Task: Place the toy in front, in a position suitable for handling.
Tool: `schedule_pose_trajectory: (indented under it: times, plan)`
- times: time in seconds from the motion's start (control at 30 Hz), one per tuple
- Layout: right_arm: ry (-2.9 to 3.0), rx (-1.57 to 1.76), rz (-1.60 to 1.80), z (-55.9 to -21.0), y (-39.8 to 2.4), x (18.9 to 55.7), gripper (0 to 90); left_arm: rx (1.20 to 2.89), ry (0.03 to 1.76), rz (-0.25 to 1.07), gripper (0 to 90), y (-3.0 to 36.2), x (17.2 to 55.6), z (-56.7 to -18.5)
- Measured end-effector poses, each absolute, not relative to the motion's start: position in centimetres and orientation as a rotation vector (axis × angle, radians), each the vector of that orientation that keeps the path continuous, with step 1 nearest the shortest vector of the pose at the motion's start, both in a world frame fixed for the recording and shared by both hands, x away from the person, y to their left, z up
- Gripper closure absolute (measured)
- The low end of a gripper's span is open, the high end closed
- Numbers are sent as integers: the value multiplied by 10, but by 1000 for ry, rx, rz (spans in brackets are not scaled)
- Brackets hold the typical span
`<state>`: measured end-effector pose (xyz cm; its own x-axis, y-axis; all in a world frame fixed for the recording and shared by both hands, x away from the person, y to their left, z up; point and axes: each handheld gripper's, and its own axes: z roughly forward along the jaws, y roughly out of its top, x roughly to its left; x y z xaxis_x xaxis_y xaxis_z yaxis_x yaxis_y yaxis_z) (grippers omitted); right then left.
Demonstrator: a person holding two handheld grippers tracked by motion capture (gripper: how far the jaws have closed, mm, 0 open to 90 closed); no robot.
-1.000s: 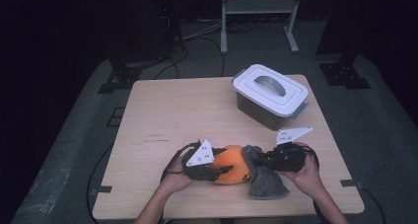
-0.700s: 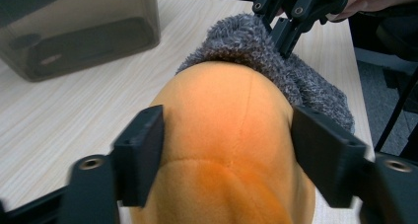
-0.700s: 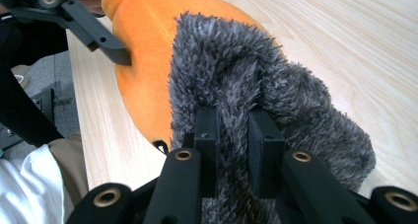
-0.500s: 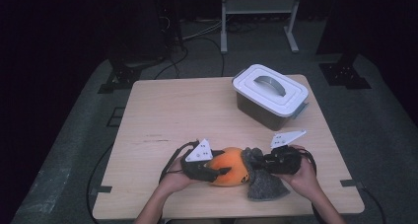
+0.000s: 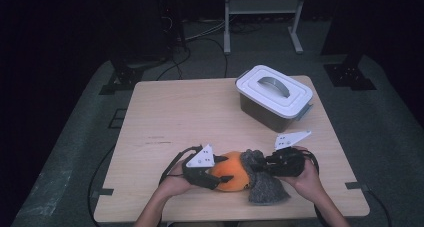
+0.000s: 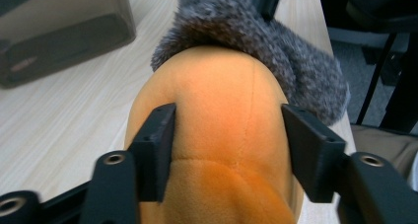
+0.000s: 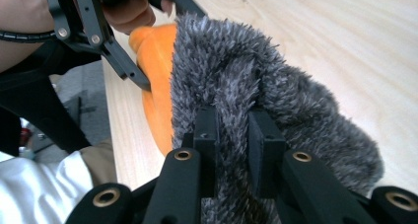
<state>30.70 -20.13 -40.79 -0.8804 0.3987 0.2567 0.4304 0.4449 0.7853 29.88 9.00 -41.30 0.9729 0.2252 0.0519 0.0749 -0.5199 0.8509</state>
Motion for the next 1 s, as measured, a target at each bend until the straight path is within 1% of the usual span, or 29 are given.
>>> schedule_pose_trajectory:
  times: [0.13,0.17,0.27,0.47,0.57,0.8,1.0]
  plan:
    - [-2626,-760,-1436,-414,-202,307,761,2088,264,135,277,90,301,-408]
    - [-2626,-758,-1433,-414,-202,307,760,2087,268,126,266,91,301,-407]
    - [-2615,-754,-1428,-416,-202,307,760,2102,279,133,247,93,302,-408]
    - [-2595,-752,-1427,-417,-201,310,760,2115,274,121,239,95,304,-412]
    - [-2587,-756,-1430,-418,-201,311,759,2128,284,116,192,96,305,-411]
    - [-2595,-755,-1426,-419,-202,308,759,2124,282,101,210,94,306,-412]
    - [-2601,-766,-1423,-420,-203,304,758,2111,279,76,192,94,307,-413]
